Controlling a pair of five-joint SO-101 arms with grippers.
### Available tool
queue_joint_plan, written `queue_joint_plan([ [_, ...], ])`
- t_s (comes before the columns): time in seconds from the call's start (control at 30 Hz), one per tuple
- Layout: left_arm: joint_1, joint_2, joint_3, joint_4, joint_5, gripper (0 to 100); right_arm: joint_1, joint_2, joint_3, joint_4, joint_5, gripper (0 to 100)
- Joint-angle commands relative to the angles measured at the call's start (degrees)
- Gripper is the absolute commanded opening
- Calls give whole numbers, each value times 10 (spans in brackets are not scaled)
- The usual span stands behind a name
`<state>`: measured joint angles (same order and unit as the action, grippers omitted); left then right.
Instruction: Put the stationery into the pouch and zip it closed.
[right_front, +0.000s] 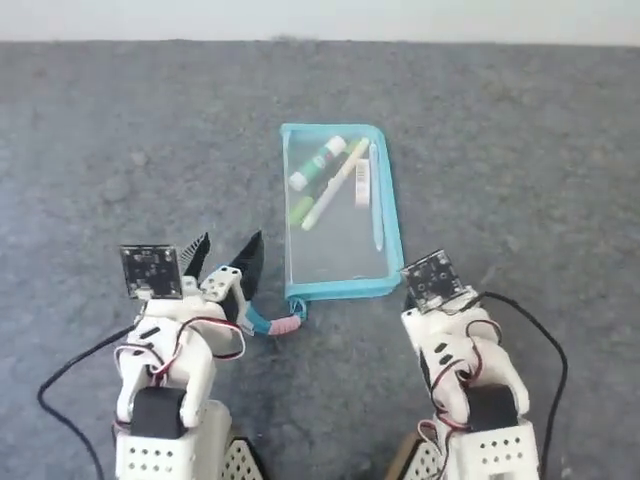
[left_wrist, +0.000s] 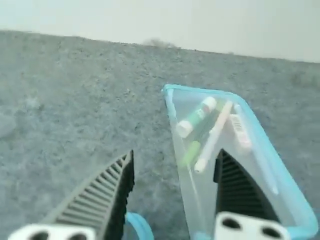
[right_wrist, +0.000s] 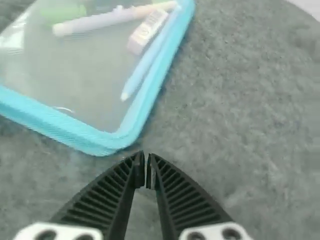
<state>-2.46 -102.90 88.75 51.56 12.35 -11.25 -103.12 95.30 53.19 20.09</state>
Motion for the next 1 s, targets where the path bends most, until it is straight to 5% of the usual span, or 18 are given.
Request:
queue_joint_plan([
  [0.0,25,-16,27,-43,12,249,40,4,12,3,2,8],
  [0.23,67,-13,76,-69,-91,247,47,0,12,83,2,9],
  [0.6,263,-13,76,191,-195,247,51,3,11,151,6,9],
  [0.97,111,-13,77,204,-249,247,51,3,11,151,6,9],
])
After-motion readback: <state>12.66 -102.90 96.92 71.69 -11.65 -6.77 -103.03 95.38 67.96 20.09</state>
